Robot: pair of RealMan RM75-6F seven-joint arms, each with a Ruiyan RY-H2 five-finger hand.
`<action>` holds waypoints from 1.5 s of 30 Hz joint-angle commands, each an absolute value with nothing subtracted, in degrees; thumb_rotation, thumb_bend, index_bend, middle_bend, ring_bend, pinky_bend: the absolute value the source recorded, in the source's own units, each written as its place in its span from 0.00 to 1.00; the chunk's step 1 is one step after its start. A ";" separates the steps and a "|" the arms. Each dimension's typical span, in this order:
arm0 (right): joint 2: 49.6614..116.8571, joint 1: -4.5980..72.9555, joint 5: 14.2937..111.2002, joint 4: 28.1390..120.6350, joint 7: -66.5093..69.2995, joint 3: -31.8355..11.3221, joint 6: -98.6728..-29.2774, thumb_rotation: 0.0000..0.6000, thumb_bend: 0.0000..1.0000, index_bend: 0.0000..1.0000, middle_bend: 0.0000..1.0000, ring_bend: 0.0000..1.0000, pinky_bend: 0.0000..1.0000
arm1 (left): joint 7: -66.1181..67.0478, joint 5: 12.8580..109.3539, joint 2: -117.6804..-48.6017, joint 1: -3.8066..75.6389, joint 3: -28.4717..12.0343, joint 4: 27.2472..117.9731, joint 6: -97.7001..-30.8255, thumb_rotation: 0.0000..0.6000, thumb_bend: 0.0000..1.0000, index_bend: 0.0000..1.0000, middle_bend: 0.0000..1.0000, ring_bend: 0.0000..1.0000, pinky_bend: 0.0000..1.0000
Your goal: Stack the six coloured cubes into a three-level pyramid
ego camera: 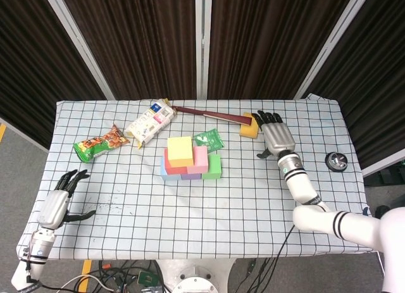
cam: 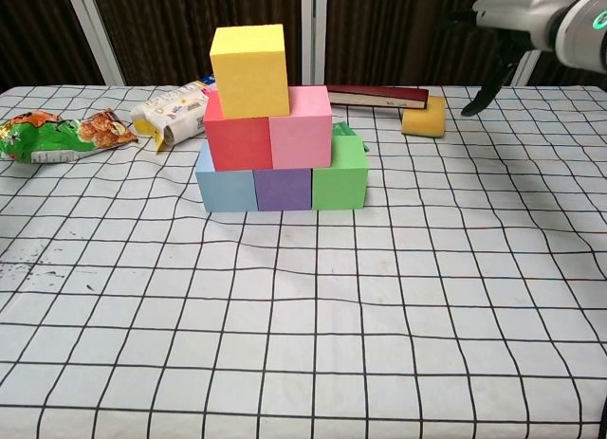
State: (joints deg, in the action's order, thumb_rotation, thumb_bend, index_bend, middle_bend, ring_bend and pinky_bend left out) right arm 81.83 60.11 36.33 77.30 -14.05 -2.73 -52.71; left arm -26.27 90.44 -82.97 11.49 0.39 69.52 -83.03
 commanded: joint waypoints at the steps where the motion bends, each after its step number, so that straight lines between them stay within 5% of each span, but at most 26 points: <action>1: 92.09 58.09 39.91 66.10 -9.53 -5.81 -48.45 1.00 0.00 0.00 0.00 0.00 0.00 | -26.81 90.37 -83.18 11.34 0.34 68.94 -83.24 1.00 0.00 0.08 0.17 0.03 0.07; 16: 104.14 58.42 43.69 53.88 -5.67 -14.91 -45.97 1.00 0.00 0.00 0.00 0.00 0.00 | -28.73 90.30 -83.66 10.95 0.43 66.84 -83.48 1.00 0.00 0.08 0.17 0.03 0.07; 45: 108.84 58.41 44.04 49.27 -9.83 -20.43 -41.40 1.00 0.00 0.00 0.00 0.00 0.00 | -29.96 90.14 -83.27 11.04 0.72 66.88 -82.36 1.00 0.00 0.08 0.17 0.03 0.07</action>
